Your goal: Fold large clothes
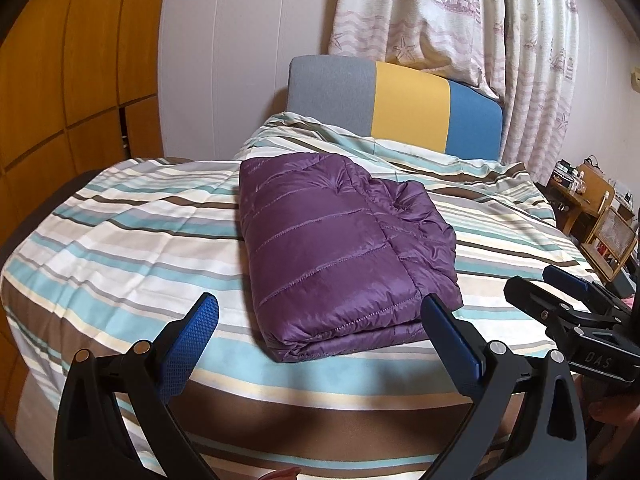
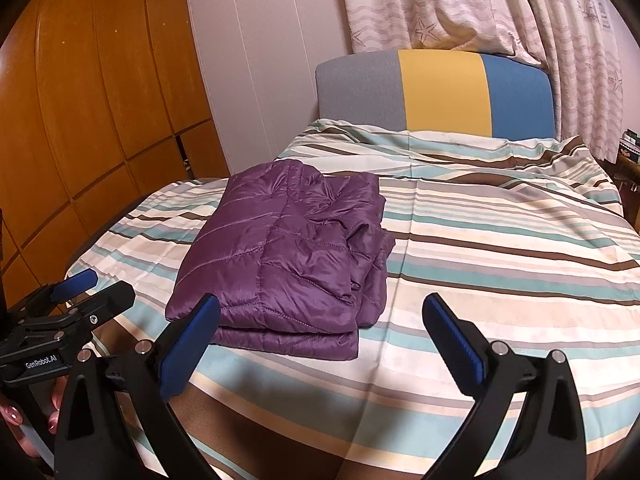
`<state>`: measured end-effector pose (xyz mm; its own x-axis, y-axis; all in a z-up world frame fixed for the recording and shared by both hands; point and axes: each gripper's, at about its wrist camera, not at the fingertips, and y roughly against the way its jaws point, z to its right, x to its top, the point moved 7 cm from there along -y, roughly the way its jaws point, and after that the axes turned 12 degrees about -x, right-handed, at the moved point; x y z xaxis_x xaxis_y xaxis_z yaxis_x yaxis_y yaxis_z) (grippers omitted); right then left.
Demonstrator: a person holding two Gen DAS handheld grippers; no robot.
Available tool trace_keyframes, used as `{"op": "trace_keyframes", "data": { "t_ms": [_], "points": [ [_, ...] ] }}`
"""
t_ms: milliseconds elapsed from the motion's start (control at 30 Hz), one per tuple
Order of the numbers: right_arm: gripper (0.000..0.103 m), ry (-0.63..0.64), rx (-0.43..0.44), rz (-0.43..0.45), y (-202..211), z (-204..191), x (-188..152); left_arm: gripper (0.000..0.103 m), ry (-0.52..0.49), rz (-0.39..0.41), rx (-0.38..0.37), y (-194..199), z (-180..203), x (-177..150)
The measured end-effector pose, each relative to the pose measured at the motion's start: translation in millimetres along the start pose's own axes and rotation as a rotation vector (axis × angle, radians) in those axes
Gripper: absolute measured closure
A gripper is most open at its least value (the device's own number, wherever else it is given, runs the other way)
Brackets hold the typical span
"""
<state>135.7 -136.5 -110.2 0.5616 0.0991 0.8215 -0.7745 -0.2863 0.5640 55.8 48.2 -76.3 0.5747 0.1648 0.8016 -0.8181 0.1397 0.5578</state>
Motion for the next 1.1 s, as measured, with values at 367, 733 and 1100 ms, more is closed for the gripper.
{"op": "trace_keyframes", "data": {
  "t_ms": [367,733,1100],
  "points": [
    [0.002,-0.001,-0.001,0.001,0.3,1.1,-0.1,0.003,-0.003,-0.005,0.003,-0.9,2.3,-3.3],
    [0.002,-0.001,-0.002,-0.004,0.4,2.6,-1.9,0.003,0.031,-0.013,-0.023,-3.0,-0.4,-4.6],
    [0.002,0.001,-0.001,-0.007,-1.9,1.2,-2.6,0.003,0.021,-0.030,-0.026,-6.6,0.3,-8.3]
  ]
}}
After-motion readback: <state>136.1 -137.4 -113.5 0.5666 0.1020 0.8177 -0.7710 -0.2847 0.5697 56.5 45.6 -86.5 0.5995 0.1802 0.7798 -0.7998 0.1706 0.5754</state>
